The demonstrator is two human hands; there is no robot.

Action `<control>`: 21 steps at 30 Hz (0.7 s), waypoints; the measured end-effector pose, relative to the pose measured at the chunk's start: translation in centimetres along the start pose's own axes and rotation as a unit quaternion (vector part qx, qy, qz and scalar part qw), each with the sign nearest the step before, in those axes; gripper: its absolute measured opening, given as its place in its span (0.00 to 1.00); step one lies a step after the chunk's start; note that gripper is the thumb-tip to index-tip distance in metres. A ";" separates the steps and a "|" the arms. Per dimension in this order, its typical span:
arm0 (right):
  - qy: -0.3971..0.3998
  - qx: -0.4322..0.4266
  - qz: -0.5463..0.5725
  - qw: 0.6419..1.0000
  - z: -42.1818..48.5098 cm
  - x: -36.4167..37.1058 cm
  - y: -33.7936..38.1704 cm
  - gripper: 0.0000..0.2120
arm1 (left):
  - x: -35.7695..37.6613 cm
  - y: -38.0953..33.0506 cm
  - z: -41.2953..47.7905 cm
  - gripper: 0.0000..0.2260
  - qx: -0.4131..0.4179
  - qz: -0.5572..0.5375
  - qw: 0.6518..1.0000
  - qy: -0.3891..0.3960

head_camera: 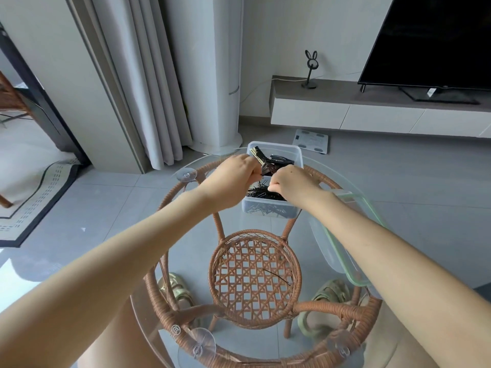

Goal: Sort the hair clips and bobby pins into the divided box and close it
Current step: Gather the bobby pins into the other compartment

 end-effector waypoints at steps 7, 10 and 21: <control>-0.157 0.041 0.100 0.982 -3.6 -2.7 -1.6 0.07 | 4.9 0.4 2.9 0.07 0.019 0.061 0.994 0.094; -0.123 0.038 0.152 0.980 -7.7 -3.8 -0.3 0.08 | 6.1 0.3 2.5 0.09 0.021 0.059 0.989 0.133; 0.036 0.056 0.109 0.992 -15.0 3.7 2.6 0.05 | 5.6 -1.2 -8.8 0.11 0.026 0.032 0.966 0.256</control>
Point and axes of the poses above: each hand's wrist, its own z-axis towards the middle knuckle, its own x-axis out of the palm, y = z × x, the point moved 4 cm from there along z, towards the middle knuckle, and after that the axes turned 14 degrees about -y, right-handed, at the moved point
